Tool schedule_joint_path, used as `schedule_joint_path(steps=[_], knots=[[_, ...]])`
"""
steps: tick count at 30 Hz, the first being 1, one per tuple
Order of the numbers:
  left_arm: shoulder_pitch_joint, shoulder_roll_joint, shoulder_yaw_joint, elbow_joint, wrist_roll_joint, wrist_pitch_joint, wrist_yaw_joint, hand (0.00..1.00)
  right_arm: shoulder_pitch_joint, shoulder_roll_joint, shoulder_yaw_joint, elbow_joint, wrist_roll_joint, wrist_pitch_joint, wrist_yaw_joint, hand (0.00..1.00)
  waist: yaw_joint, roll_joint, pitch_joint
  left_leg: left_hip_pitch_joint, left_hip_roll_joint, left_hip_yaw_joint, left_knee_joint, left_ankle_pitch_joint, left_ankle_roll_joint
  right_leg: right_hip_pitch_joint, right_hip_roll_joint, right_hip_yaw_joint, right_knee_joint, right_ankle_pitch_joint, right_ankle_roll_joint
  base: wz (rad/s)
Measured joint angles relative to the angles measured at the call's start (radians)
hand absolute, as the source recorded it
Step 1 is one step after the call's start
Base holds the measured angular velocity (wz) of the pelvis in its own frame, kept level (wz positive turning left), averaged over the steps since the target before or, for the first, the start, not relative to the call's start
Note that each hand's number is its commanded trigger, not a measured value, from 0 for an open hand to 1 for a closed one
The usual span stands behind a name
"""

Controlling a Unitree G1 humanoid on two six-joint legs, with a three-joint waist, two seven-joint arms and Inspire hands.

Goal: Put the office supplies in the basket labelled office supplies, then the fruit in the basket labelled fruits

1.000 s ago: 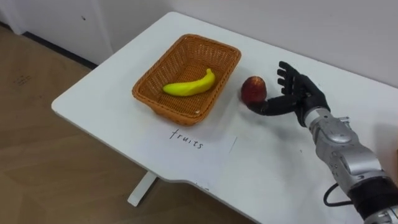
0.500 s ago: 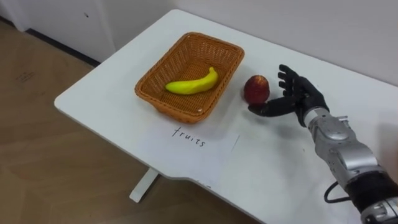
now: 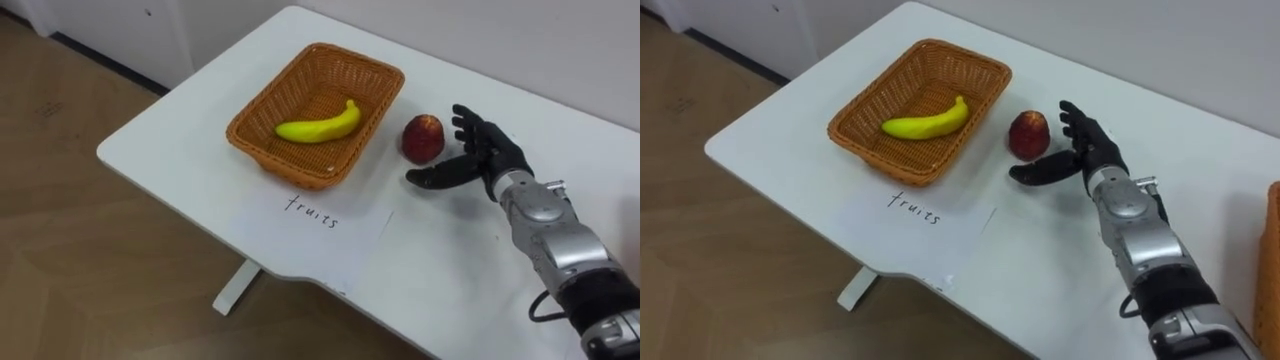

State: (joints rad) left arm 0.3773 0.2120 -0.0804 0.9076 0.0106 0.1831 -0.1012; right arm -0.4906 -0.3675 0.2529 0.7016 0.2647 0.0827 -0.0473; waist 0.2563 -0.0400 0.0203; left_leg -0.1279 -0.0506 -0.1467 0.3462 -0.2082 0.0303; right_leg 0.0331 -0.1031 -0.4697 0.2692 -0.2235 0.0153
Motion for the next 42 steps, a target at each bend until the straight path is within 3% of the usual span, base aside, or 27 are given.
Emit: schedule_joint_path(steps=[6, 16, 22, 26, 30, 42], knots=[[-0.02, 0.001, -0.002, -0.002, -0.003, -0.002, 0.001, 0.0, -0.006, 0.0, 0.0, 0.02, 0.001, -0.027, -0.005, 0.0, -0.001, 0.003, 0.0003, -0.013, -0.002, 0.001, 0.009, 0.0, 0.0, -0.013, -0.001, 0.0, 0.007, -0.009, -0.001, 0.0], [-0.065, 0.003, -0.014, -0.002, -0.021, -0.016, 0.001, 0.0, -0.094, -0.002, 0.001, 0.119, 0.001, -0.064, -0.007, 0.0, 0.0, 0.013, -0.0009, -0.054, 0.002, 0.006, 0.017, 0.003, -0.004, -0.063, 0.0, 0.004, 0.028, -0.008, -0.006, -0.01], [-0.094, 0.004, -0.016, 0.017, -0.02, -0.022, -0.001, 0.0, -0.1, -0.019, 0.002, 0.121, -0.034, -0.082, -0.003, 0.0, 0.024, 0.01, -0.0011, -0.077, 0.004, 0.007, 0.017, 0.008, -0.007, -0.094, -0.002, 0.014, 0.045, -0.012, -0.013, -0.02], [-0.099, 0.011, -0.023, 0.017, -0.021, -0.024, -0.003, 0.0, -0.124, -0.027, 0.021, 0.152, -0.038, -0.087, -0.003, 0.0, 0.032, -0.001, 0.0027, -0.086, 0.006, 0.008, 0.018, 0.01, -0.011, -0.104, -0.002, 0.014, 0.045, -0.014, -0.016, 0.0], [-0.099, 0.012, -0.023, 0.017, -0.022, -0.032, -0.002, 0.0, -0.16, -0.028, 0.023, 0.197, -0.039, -0.089, -0.005, 0.0, 0.037, -0.014, 0.0135, -0.093, 0.007, 0.005, 0.022, 0.01, -0.012, -0.108, -0.001, 0.013, 0.045, -0.014, -0.018, 0.0], [-0.12, 0.017, -0.054, 0.044, -0.04, -0.038, -0.006, 0.0, -0.187, -0.029, 0.042, 0.203, -0.041, -0.089, -0.015, 0.0, 0.055, -0.017, 0.0159, -0.126, 0.008, 0.009, 0.039, 0.01, -0.012, -0.145, 0.001, 0.023, 0.061, -0.011, -0.02, -0.01]])
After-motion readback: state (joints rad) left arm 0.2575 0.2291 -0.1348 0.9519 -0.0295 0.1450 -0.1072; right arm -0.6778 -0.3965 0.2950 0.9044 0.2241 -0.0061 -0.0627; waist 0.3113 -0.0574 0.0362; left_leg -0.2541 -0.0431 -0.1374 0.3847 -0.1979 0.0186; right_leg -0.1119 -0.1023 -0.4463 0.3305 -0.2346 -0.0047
